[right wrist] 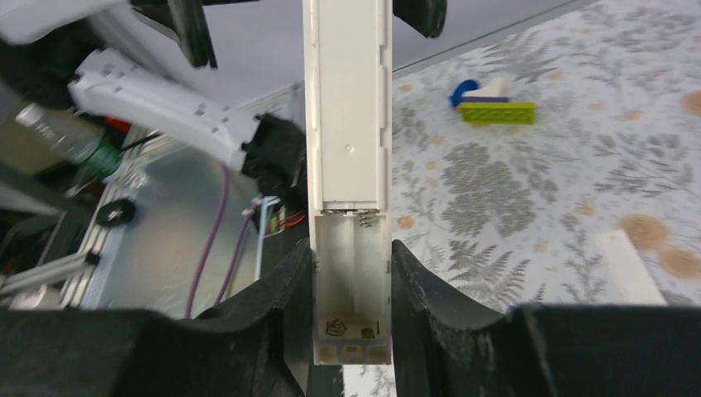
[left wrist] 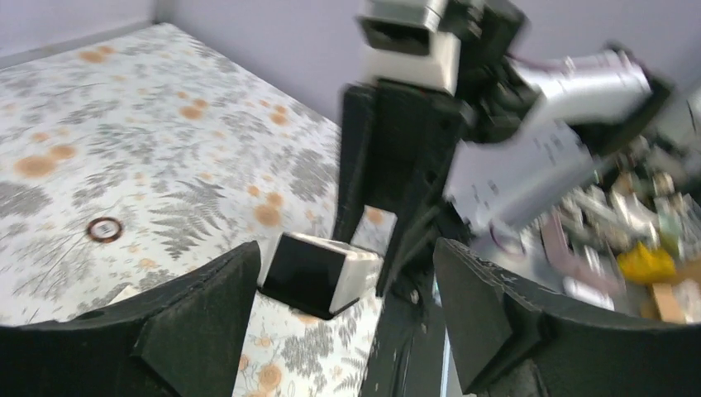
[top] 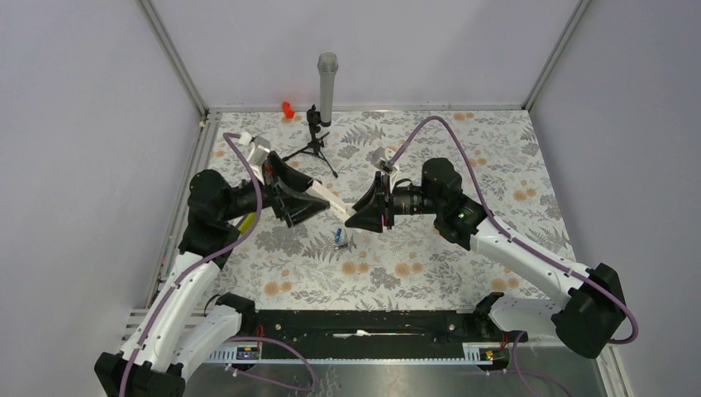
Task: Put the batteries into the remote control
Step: Adjust the remote control.
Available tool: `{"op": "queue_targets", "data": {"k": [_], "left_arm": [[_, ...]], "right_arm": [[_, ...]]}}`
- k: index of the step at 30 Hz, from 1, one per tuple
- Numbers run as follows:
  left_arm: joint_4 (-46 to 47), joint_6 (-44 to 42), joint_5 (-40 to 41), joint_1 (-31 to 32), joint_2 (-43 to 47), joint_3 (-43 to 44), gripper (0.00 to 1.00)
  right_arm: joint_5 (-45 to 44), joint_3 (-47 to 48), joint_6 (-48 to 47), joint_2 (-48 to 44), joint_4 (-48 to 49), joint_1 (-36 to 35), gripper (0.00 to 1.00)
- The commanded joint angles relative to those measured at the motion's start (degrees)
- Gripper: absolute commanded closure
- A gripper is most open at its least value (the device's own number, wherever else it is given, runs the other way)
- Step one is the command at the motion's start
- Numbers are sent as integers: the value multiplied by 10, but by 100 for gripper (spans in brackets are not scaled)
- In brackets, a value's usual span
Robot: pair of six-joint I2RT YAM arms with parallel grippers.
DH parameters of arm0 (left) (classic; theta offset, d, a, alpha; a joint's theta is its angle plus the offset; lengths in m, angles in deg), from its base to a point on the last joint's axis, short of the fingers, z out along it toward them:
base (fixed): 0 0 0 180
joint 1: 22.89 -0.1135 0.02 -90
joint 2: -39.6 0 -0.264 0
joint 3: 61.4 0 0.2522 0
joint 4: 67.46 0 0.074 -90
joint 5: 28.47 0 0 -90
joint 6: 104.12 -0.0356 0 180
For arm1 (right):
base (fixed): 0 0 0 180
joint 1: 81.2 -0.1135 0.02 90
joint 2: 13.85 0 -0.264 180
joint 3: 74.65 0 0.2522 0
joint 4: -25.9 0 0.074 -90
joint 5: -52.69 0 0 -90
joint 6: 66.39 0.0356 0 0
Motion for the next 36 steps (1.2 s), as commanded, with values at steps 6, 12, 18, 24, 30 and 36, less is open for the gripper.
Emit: {"op": "queue_targets", "data": {"k": [6, 12, 18, 24, 30, 36], "left_arm": [[-1, 240, 401, 25, -21, -27, 18], [-1, 243, 477, 80, -53, -9, 23], [10, 254, 502, 96, -66, -10, 38], [3, 276, 516, 100, -86, -8, 51], [9, 278, 501, 101, -109, 5, 48], [1, 260, 505, 101, -112, 10, 84]], "right_arm": [[-363, 1, 16, 0, 94, -50, 94], [-451, 32, 2, 37, 80, -86, 97], [-514, 63, -4, 65, 39, -108, 98], [-509, 64, -4, 72, 33, -111, 98], [-490, 73, -1, 85, 25, -111, 97], [-472, 81, 13, 92, 16, -111, 95]]}}
